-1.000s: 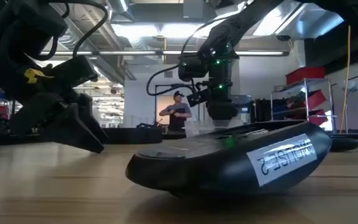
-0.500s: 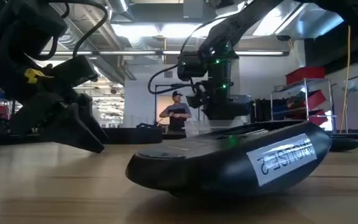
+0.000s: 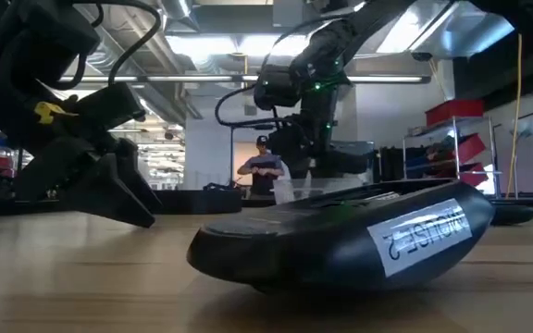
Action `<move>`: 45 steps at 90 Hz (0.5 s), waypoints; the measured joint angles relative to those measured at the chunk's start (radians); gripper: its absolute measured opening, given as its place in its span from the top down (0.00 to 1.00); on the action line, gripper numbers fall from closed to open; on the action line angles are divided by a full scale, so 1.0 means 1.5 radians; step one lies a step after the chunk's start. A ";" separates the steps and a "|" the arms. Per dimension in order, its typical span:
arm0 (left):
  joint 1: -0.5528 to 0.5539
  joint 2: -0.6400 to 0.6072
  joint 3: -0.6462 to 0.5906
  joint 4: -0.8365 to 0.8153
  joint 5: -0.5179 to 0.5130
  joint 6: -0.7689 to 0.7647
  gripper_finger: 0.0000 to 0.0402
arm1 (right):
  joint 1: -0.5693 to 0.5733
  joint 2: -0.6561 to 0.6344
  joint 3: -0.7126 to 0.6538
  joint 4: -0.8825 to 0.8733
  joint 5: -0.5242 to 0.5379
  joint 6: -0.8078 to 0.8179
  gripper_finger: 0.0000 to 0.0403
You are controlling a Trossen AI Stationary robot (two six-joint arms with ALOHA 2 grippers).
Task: Insert battery
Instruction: Insert the silver battery into the computer mouse
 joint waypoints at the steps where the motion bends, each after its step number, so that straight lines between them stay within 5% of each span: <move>1: 0.000 0.000 0.000 0.000 0.000 0.000 0.31 | 0.000 0.000 0.000 0.000 0.000 0.008 0.66; 45: 0.000 0.000 0.000 0.000 0.000 -0.003 0.31 | -0.060 -0.001 0.063 -0.073 -0.139 0.395 0.66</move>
